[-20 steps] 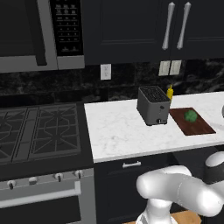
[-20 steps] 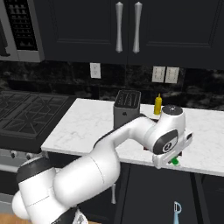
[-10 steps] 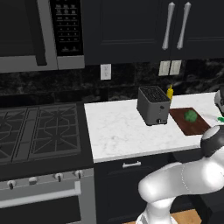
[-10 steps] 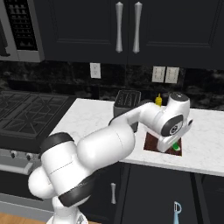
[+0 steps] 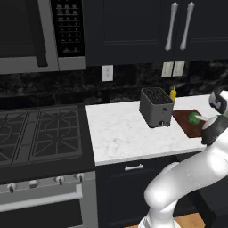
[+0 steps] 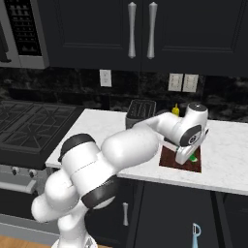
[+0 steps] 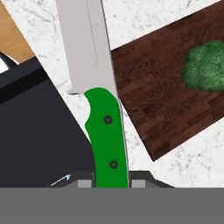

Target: Place the appropriate cutting tool for cutting the broccoli skin on the cutting board.

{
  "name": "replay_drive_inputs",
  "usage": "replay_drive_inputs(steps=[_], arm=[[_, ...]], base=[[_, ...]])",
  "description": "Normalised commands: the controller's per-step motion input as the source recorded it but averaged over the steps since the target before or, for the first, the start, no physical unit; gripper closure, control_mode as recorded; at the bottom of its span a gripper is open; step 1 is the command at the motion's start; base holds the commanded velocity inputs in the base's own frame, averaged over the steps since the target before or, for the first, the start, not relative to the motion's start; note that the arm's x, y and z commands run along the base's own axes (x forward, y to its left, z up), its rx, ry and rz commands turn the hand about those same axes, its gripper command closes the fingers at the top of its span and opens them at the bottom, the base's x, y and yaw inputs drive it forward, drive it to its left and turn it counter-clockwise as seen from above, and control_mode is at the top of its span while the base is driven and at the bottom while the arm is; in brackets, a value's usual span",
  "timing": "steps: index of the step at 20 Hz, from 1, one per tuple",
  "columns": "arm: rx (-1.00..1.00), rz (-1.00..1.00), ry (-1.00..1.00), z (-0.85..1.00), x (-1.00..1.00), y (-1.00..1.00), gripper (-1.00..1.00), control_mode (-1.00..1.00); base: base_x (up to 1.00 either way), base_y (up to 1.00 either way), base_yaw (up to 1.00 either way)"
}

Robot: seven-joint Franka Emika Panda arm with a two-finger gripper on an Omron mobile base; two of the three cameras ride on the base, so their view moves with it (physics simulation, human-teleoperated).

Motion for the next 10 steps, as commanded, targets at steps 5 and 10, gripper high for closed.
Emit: replay_drive_inputs(steps=[5, 10], arm=[[0.0, 0.1, 0.0, -0.4, 0.4, -0.08, 1.0, -1.0], [0.0, 0.08, 0.01, -0.37, 0.37, -0.09, 1.0, -1.0]], base=[[0.0, 0.0, 0.0], [0.0, 0.0, 0.0]])
